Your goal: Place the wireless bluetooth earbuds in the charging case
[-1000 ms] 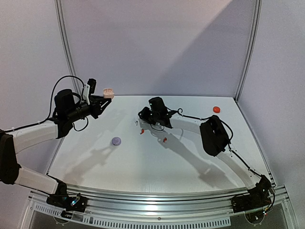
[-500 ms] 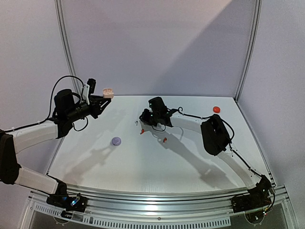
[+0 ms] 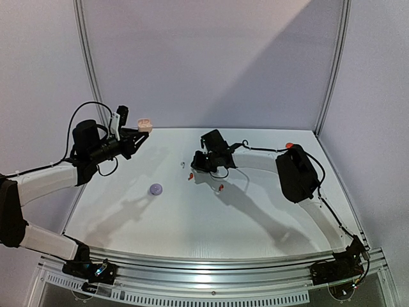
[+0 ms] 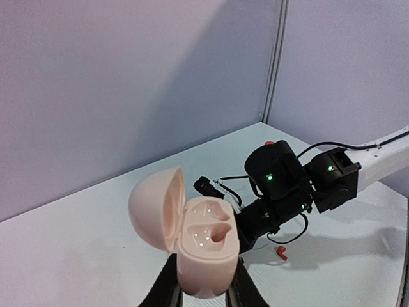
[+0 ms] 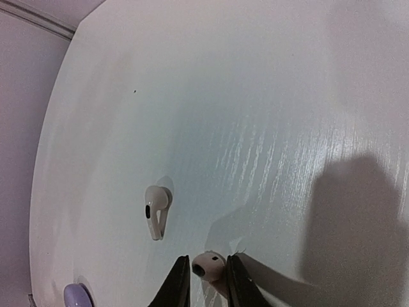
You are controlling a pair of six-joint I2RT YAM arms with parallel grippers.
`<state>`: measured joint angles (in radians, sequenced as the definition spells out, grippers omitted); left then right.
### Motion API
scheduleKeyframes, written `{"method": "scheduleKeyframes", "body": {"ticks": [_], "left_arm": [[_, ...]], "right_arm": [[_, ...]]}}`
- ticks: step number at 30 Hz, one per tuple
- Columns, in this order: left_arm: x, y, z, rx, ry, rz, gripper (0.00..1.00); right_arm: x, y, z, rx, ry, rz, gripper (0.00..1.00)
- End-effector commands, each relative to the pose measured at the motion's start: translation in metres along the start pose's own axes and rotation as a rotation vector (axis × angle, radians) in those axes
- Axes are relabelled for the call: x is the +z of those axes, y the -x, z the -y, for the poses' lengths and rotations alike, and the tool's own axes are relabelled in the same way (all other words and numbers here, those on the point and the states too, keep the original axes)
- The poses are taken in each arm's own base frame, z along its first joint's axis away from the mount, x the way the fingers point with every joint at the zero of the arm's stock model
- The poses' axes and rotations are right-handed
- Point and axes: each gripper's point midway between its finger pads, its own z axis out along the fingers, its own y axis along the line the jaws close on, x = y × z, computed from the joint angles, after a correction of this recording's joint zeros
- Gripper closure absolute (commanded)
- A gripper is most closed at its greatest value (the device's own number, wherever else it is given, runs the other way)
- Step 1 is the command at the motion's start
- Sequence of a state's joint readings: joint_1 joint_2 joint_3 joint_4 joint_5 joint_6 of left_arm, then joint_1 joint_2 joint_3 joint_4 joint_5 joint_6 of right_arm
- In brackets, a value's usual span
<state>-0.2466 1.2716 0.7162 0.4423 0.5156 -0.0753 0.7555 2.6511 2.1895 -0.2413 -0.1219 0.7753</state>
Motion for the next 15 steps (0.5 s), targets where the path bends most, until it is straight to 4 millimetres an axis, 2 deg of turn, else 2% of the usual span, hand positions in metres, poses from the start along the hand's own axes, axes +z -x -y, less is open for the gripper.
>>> {"method": "scheduleKeyframes", "body": {"ticks": [1, 4, 6, 8, 12, 15], "left_arm": [[-0.007, 0.001, -0.002, 0.012, 0.008, 0.006, 1.0], [-0.007, 0.0, -0.001, 0.01, 0.005, 0.005, 1.0], [-0.007, -0.001, 0.0, 0.008, 0.002, 0.003, 1.0], [-0.007, -0.001, 0.0, 0.006, -0.001, 0.003, 1.0], [-0.007, 0.0, 0.001, 0.006, -0.005, 0.005, 1.0], [-0.007, 0.0, 0.001, 0.006, -0.008, 0.004, 1.0]], "right_arm": [[-0.016, -0.02, 0.001, -0.048, -0.022, -0.095, 0.79], [-0.024, -0.016, -0.002, -0.086, -0.026, -0.087, 0.77], [-0.03, -0.005, -0.006, -0.135, -0.042, -0.06, 0.74], [-0.032, 0.006, -0.006, -0.181, -0.072, -0.025, 0.66], [-0.03, 0.022, 0.001, -0.257, -0.137, 0.046, 0.56], [-0.022, 0.022, 0.003, -0.329, -0.188, 0.066, 0.54]]}}
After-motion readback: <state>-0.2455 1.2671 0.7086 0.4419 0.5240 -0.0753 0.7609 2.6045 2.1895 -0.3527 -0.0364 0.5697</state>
